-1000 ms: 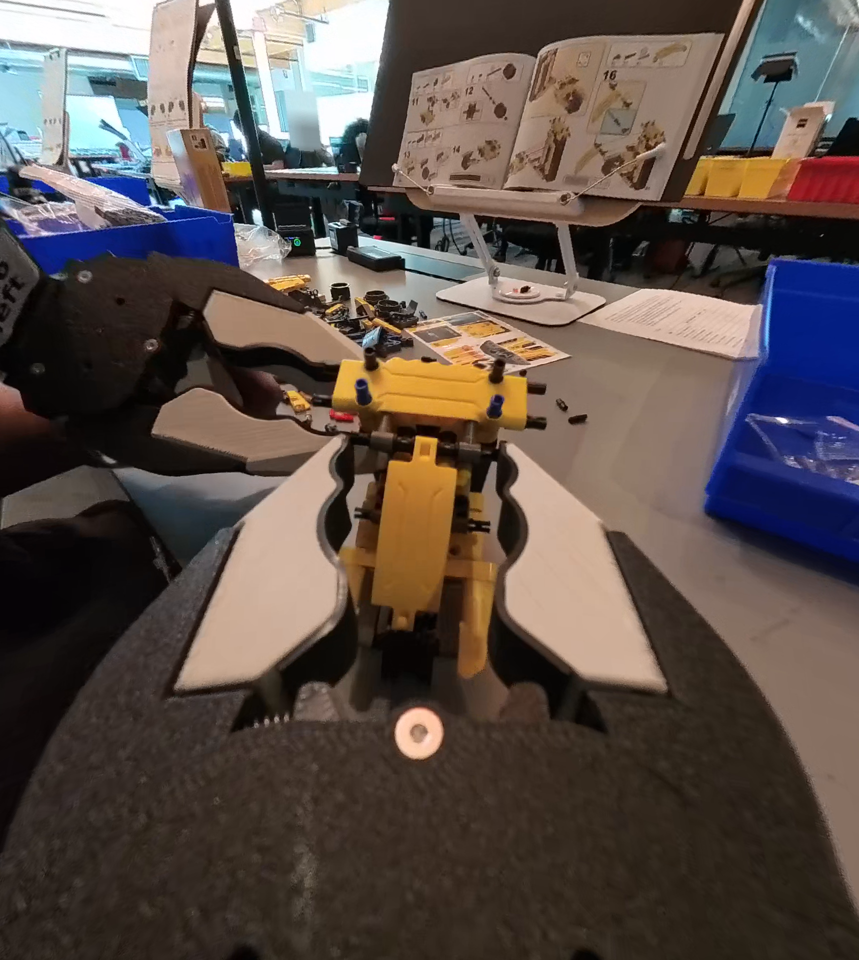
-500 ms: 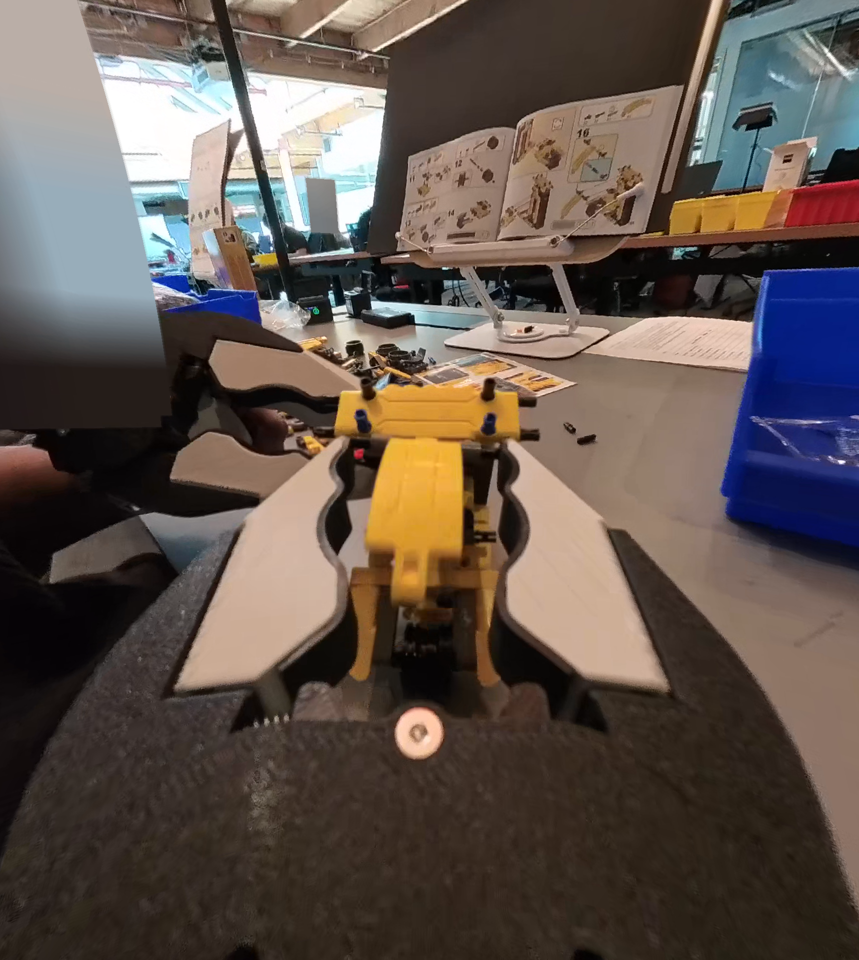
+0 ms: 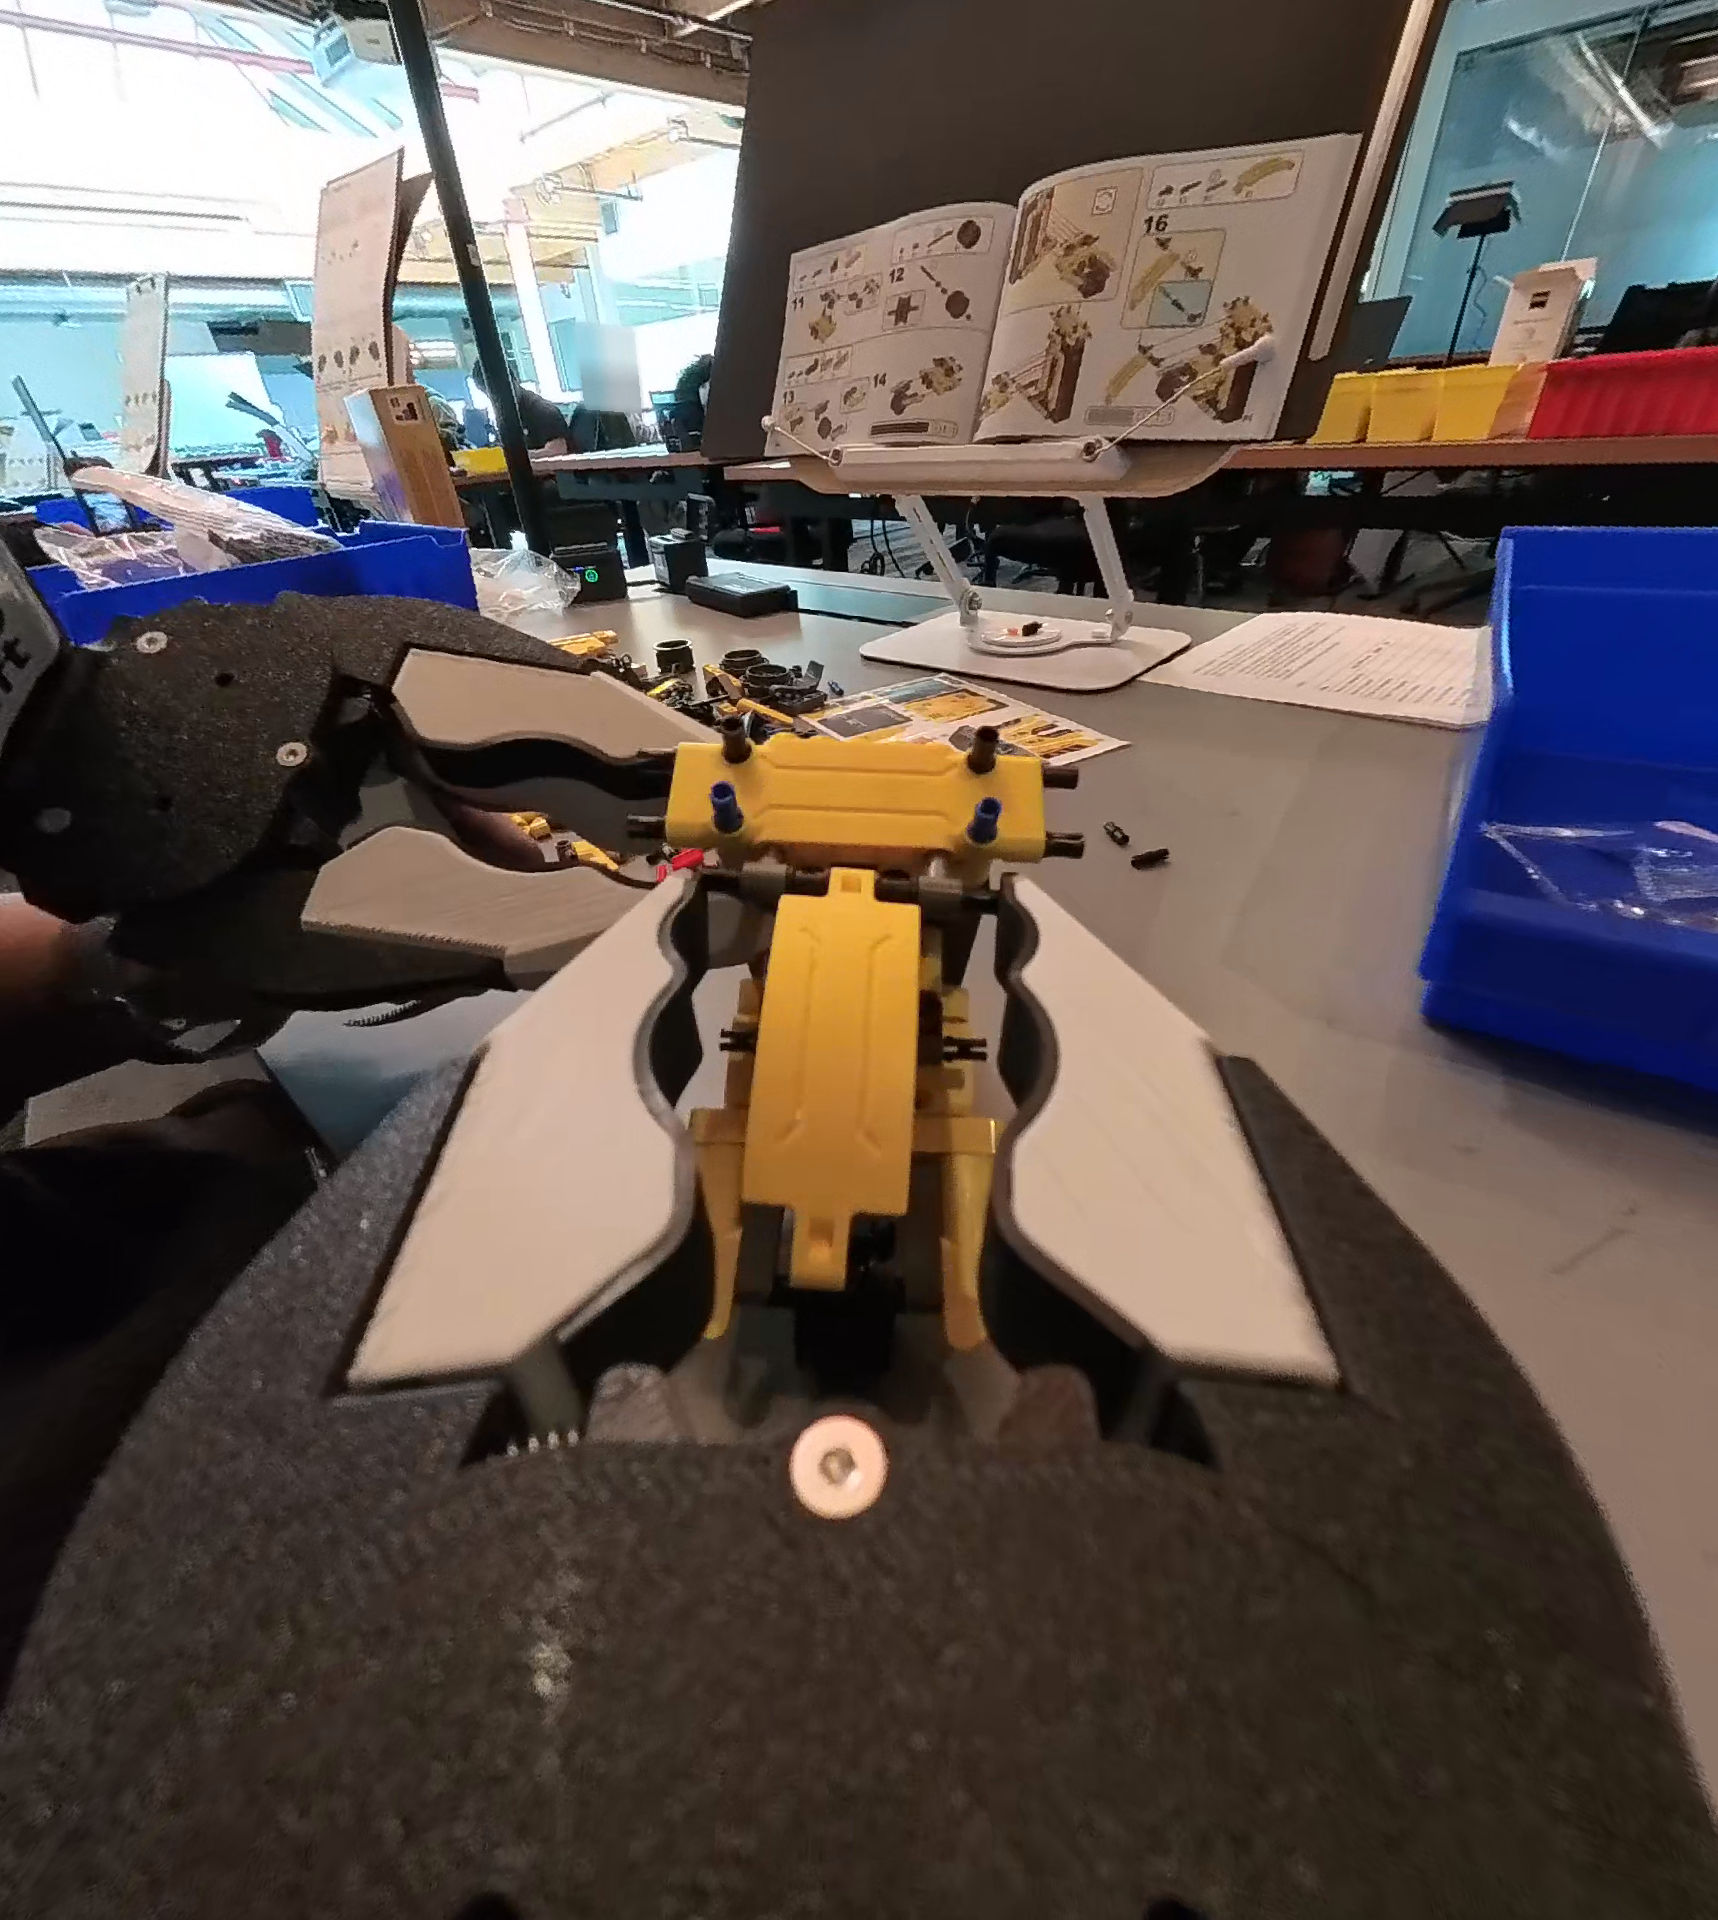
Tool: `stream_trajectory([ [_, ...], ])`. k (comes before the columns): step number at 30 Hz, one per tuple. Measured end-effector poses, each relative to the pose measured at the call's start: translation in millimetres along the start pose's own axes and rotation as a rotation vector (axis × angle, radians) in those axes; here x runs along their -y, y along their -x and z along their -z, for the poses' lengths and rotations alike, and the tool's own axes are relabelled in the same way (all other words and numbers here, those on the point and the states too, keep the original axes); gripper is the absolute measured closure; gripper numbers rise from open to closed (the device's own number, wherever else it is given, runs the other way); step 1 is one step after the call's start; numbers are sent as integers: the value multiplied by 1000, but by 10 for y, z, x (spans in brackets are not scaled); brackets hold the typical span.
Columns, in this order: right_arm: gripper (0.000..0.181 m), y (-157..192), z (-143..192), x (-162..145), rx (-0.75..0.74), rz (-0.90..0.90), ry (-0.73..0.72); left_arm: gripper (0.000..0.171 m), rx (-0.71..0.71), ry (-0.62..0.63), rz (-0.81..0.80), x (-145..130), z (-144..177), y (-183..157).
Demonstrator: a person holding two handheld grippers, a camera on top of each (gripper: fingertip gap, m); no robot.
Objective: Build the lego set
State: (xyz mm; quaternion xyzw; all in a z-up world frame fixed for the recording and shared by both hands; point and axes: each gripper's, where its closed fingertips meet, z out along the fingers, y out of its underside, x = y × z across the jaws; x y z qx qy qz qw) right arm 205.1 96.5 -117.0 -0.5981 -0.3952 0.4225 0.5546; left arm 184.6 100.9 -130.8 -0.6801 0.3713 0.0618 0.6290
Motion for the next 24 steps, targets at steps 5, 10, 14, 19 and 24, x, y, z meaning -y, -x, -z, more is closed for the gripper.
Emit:
stream_trajectory([
  [5,126,1,-7,-12,-4,-4,6,145,-7,-7,42,-1,0,9],
  [10,126,-2,-15,-28,-9,-10,12,145,-3,-11,48,1,-5,12],
  [14,126,0,-22,-38,-12,-10,16,145,-3,-10,54,0,-6,11],
  [19,126,12,-26,-30,3,-33,4,145,5,-24,50,-2,3,9],
  [24,126,0,-23,-24,-6,-32,-2,141,-31,-77,164,48,25,-23],
])
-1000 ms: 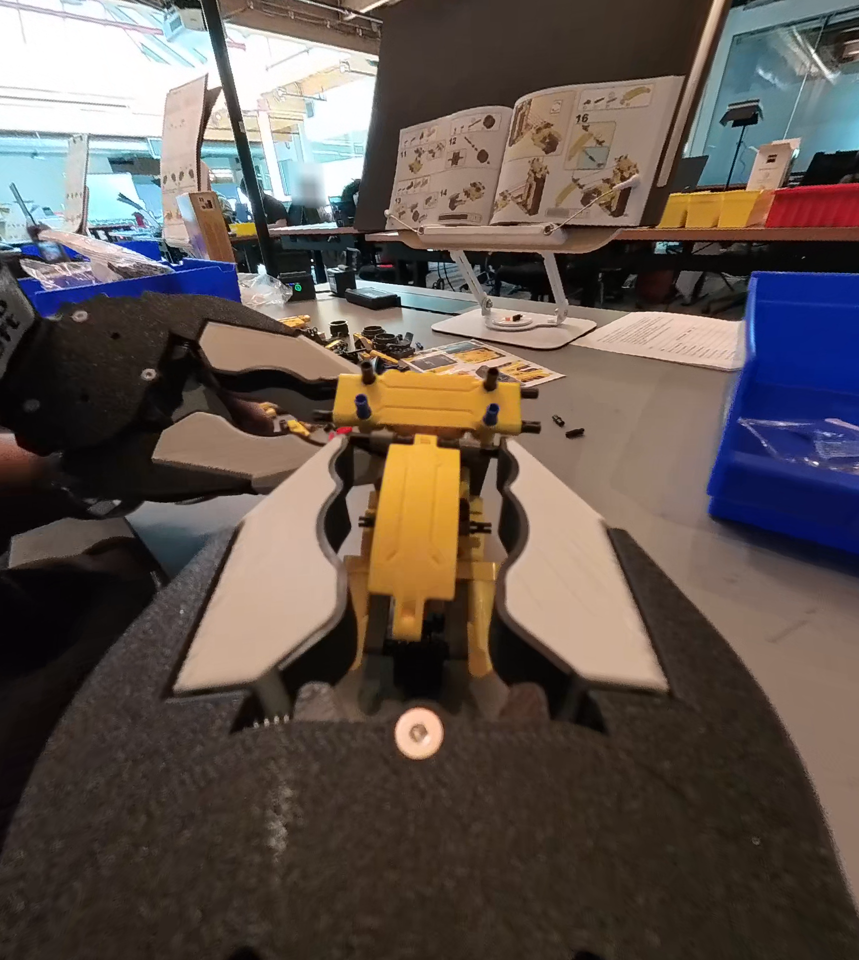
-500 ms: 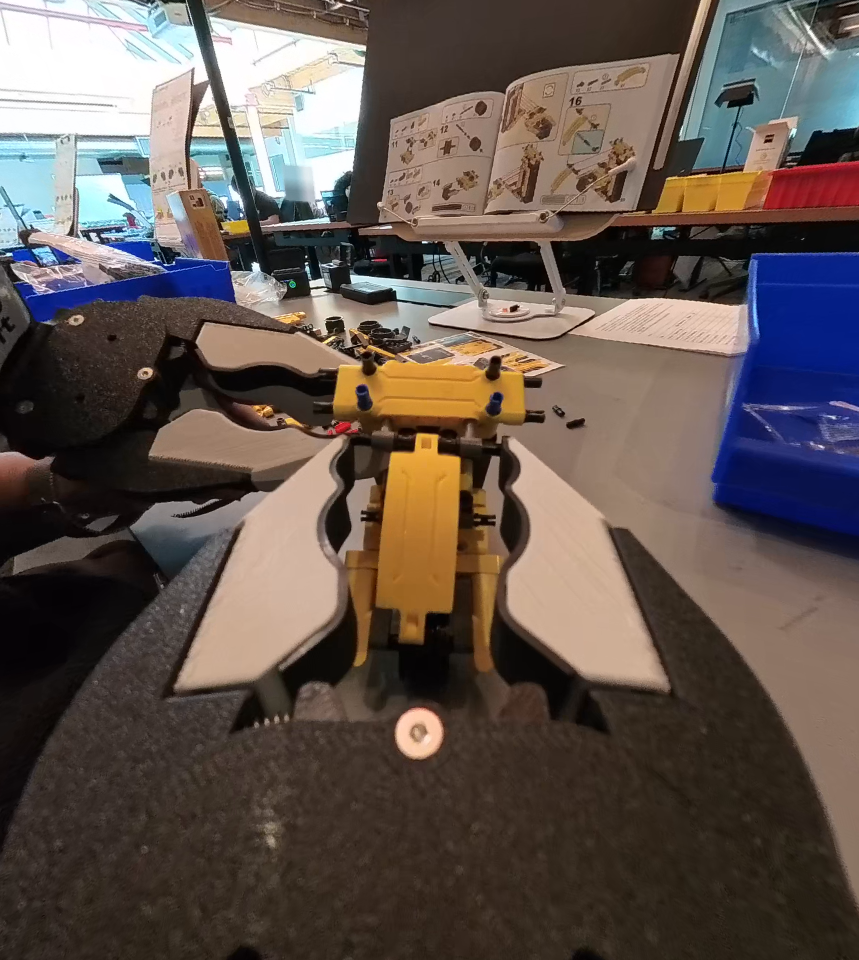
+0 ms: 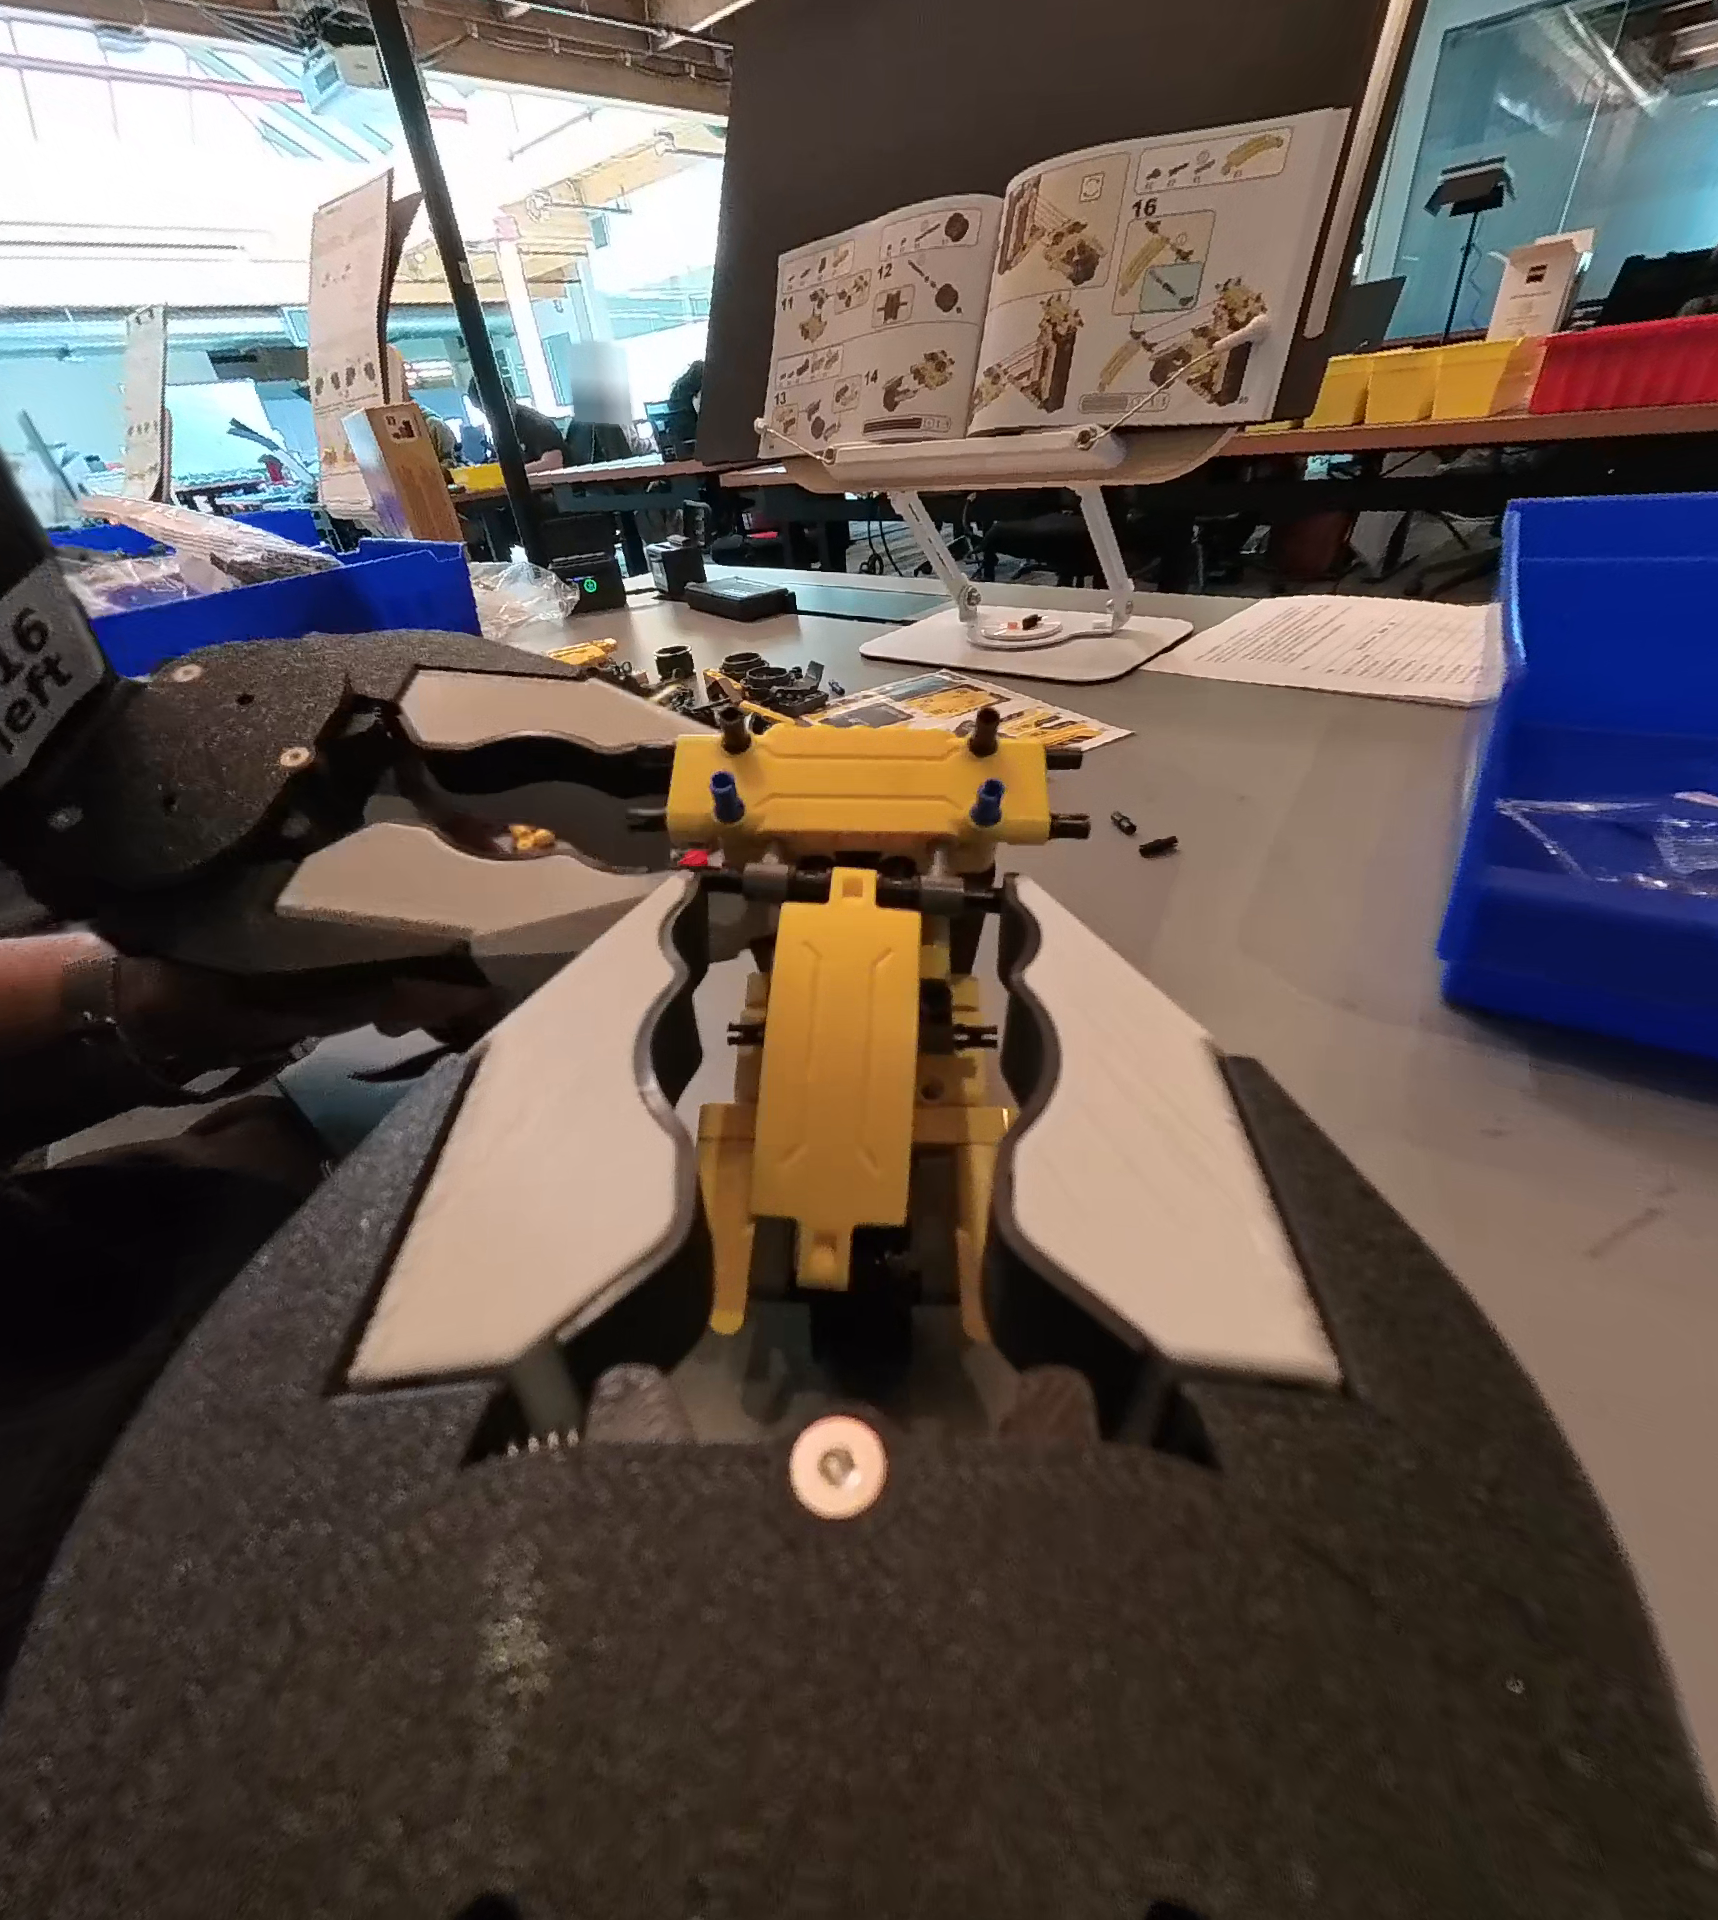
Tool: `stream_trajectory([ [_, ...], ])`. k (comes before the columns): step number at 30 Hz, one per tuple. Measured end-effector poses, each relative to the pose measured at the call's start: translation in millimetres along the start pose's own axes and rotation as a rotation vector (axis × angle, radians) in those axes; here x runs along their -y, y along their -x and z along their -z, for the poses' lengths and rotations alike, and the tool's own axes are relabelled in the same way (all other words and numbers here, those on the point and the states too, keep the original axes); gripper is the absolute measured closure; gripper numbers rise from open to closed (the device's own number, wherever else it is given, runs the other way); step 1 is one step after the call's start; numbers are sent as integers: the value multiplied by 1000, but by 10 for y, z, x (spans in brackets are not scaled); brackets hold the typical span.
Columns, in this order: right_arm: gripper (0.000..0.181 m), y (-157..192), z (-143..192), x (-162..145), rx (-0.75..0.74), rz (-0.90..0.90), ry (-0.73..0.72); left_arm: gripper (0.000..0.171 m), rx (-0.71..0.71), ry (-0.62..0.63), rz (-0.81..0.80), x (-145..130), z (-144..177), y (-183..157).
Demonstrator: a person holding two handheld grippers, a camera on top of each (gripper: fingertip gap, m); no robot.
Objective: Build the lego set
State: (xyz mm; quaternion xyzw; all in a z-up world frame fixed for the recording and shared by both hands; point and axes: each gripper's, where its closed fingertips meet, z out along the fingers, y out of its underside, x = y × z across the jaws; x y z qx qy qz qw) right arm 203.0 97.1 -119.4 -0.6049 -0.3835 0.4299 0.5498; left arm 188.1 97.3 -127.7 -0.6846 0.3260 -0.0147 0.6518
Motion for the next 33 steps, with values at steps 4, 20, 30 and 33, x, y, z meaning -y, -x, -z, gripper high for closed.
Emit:
stream_trajectory([
  [4,126,-2,0,-1,1,-2,0,135,-22,11,7,-17,-35,10],
  [20,126,-39,27,30,-9,-20,-28,144,-64,-56,77,53,-107,17],
  [30,126,-20,6,94,-25,-73,-89,145,-16,-76,147,117,-107,20],
  [33,126,-35,14,111,-34,-85,-104,145,-25,-81,186,127,-97,19],
])
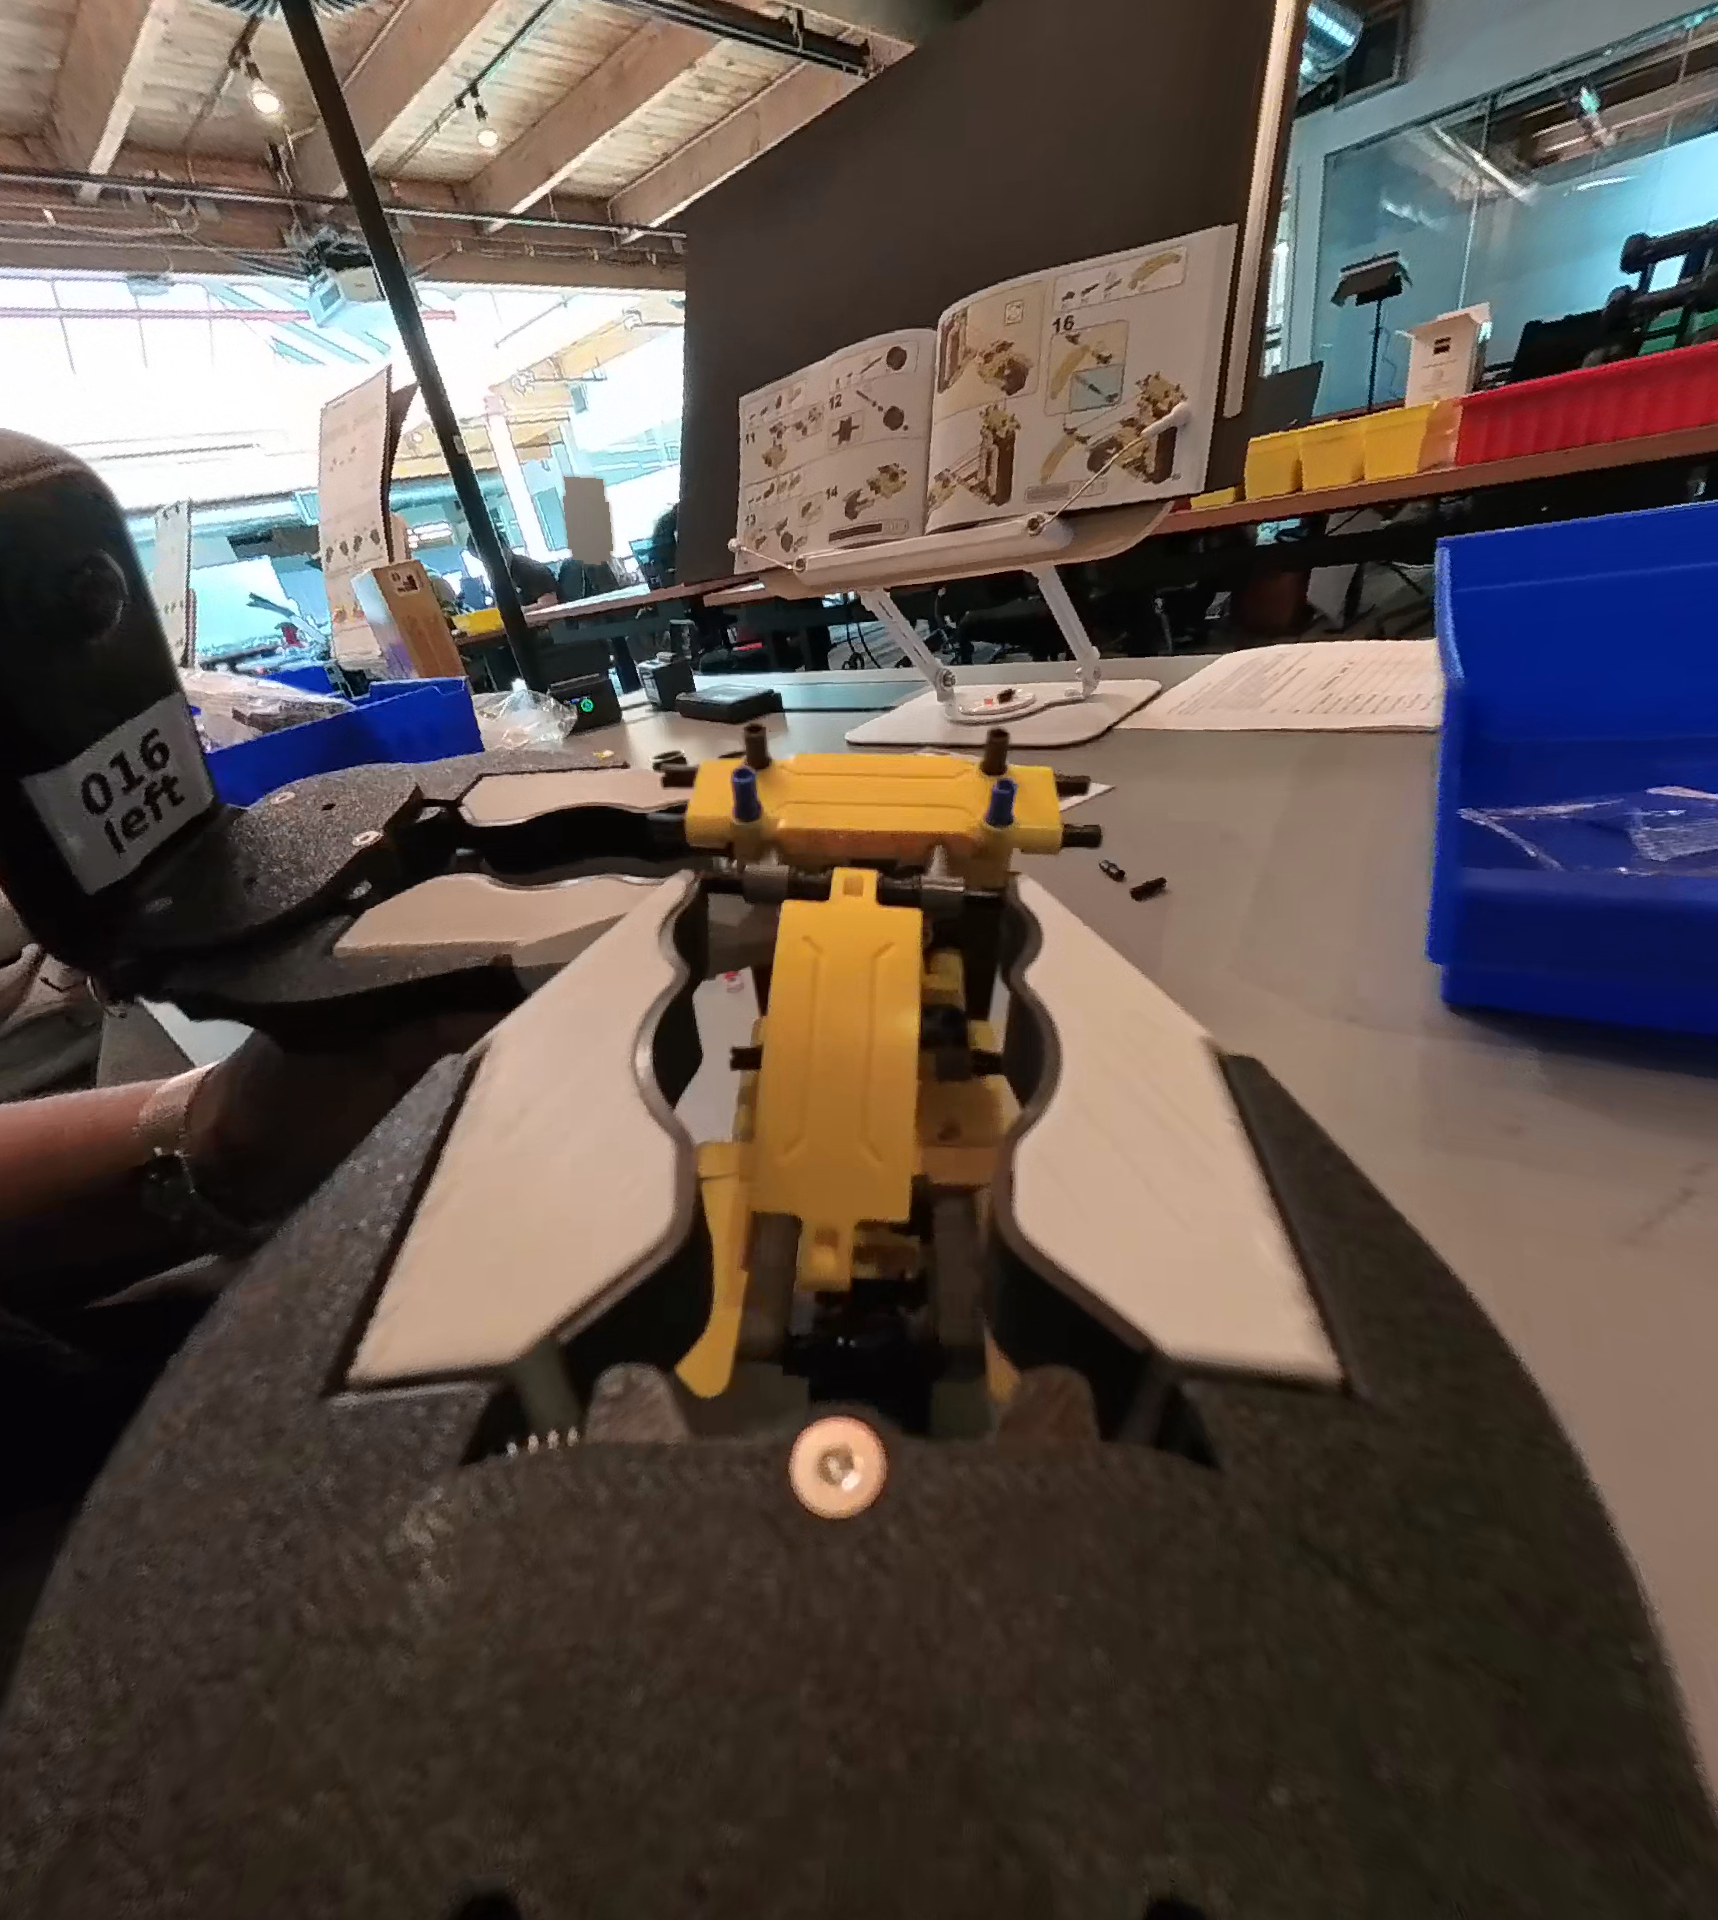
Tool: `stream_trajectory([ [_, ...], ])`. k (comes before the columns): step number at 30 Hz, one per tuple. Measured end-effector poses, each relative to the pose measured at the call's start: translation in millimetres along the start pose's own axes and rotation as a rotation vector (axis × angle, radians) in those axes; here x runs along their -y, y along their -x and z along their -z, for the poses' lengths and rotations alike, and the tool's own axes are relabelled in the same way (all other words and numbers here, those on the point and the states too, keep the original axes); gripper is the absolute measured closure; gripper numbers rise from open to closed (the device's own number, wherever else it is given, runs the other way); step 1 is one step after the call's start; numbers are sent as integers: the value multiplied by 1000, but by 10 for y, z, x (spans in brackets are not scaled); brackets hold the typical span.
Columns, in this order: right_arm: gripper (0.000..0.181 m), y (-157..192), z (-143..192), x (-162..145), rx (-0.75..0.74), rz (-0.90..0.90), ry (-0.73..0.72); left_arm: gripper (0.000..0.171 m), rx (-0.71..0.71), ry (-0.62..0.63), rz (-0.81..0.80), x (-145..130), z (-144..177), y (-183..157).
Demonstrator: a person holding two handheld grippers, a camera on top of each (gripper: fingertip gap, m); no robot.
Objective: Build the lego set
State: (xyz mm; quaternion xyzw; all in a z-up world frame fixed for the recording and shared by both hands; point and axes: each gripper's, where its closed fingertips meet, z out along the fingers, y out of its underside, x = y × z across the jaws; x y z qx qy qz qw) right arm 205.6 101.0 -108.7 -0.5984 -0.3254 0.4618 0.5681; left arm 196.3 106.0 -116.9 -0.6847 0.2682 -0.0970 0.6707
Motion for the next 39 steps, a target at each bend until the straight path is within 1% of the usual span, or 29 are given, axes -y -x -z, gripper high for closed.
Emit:
stream_trajectory([
  [9,126,-15,23,41,-5,-17,-33,145,-17,-8,75,25,13,-36],
  [19,126,-15,27,54,-18,-9,-37,146,-19,-9,104,28,22,-51],
  [23,126,-8,45,68,-16,1,-31,146,-27,-7,77,27,26,-79],
  [26,126,1,54,59,-6,-3,-15,145,-3,1,-19,8,35,-84],
  [29,126,-2,58,48,-2,-6,2,145,9,12,-80,-9,38,-76],
  [32,126,-14,67,46,-1,-6,7,145,40,24,-186,-35,36,-67],
  [33,126,-15,71,46,2,-4,8,145,39,24,-194,-37,36,-71],
  [36,127,-3,64,24,5,18,34,146,22,15,-140,-36,45,-56],
  [39,127,1,67,15,11,27,38,146,28,20,-147,-41,50,-53],
])
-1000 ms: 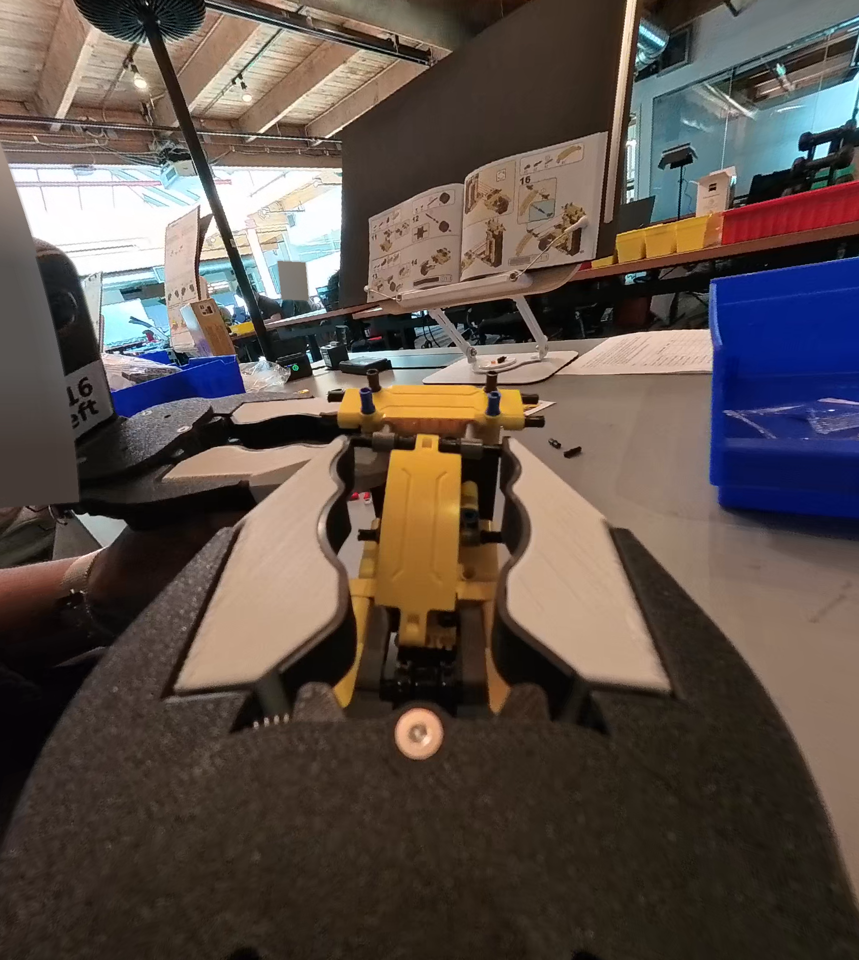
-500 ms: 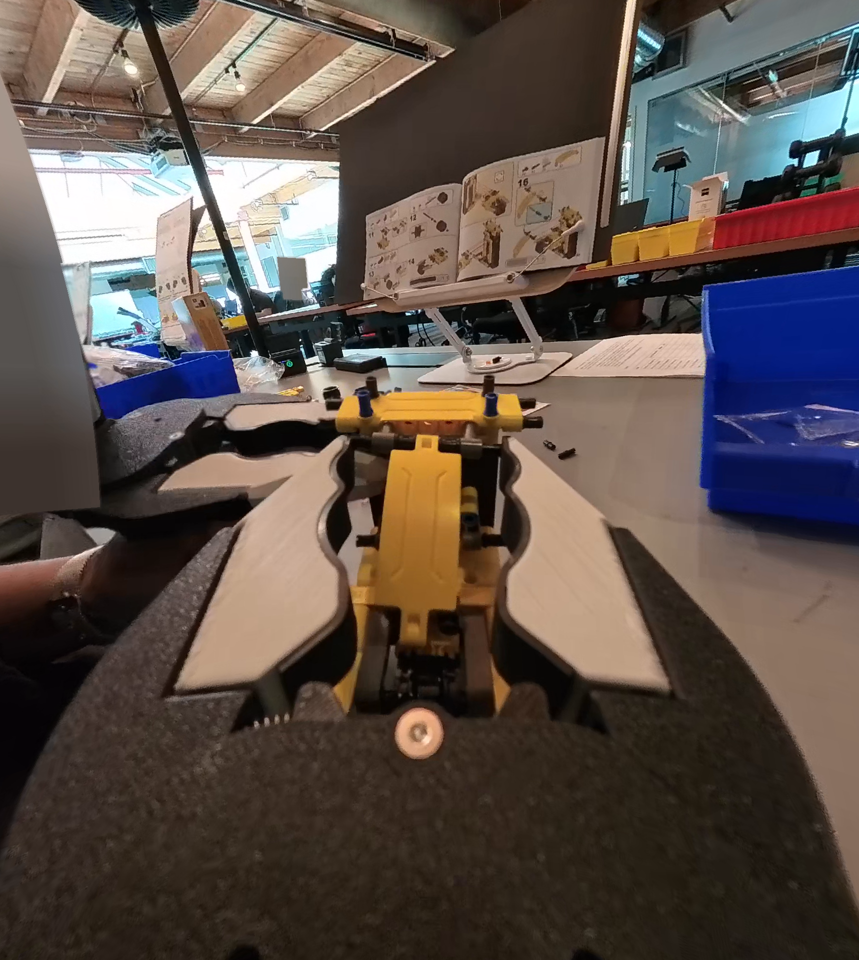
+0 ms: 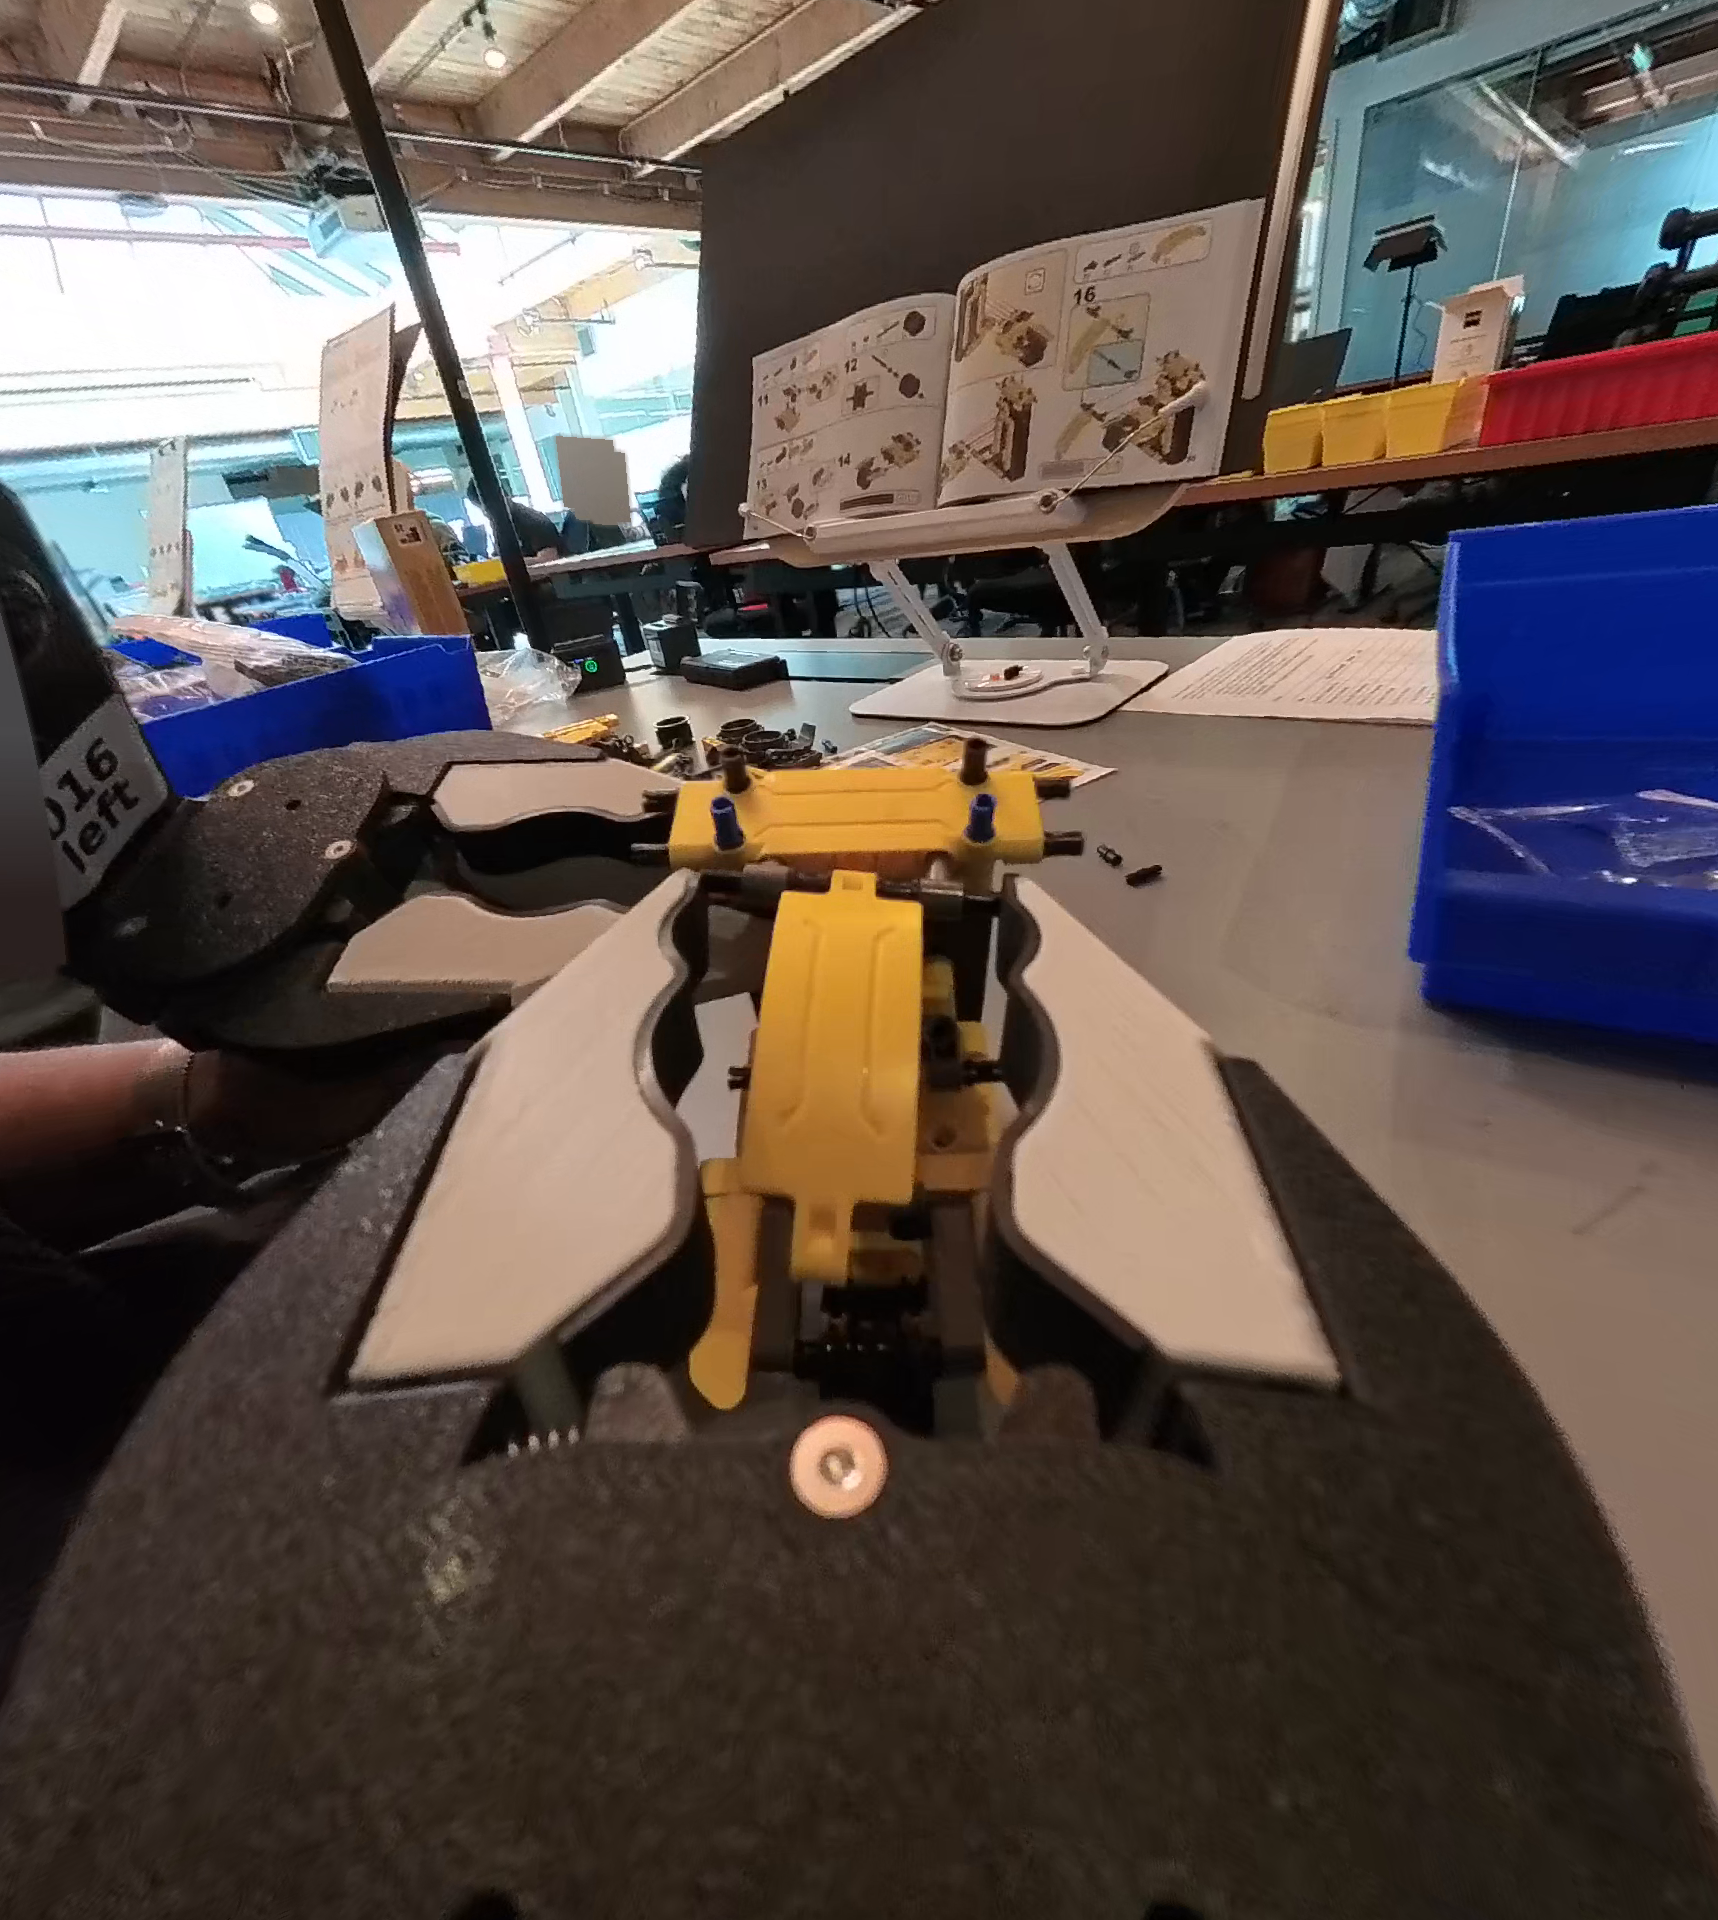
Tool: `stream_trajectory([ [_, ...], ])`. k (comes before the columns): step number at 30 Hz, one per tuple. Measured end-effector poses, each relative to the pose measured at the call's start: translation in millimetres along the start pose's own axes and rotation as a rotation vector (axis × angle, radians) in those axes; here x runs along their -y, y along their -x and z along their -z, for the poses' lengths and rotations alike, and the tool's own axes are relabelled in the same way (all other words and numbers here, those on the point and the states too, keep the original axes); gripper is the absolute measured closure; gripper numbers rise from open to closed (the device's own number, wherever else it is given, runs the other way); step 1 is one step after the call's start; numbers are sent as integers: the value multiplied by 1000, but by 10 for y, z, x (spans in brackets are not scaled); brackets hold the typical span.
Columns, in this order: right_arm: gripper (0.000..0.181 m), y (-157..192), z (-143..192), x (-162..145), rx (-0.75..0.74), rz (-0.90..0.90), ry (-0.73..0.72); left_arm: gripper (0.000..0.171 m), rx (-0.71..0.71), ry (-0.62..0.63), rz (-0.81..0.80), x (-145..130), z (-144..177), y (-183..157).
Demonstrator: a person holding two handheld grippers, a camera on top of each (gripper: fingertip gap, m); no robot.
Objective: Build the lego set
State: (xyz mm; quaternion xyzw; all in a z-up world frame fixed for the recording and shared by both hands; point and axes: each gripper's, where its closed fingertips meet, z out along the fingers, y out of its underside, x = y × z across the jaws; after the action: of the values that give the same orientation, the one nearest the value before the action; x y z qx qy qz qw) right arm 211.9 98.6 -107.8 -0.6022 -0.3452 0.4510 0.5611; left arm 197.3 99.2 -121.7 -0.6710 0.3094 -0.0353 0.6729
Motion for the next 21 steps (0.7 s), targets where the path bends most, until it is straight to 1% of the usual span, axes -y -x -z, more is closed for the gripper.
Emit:
stream_trajectory([
  [5,127,-3,-5,-11,14,-9,-13,146,0,4,16,-8,-3,11],
  [9,127,3,-11,-13,23,-4,-26,146,-4,14,-9,-18,3,17],
  [21,127,16,7,-7,45,12,-28,145,-16,27,-152,-37,20,-8],
])
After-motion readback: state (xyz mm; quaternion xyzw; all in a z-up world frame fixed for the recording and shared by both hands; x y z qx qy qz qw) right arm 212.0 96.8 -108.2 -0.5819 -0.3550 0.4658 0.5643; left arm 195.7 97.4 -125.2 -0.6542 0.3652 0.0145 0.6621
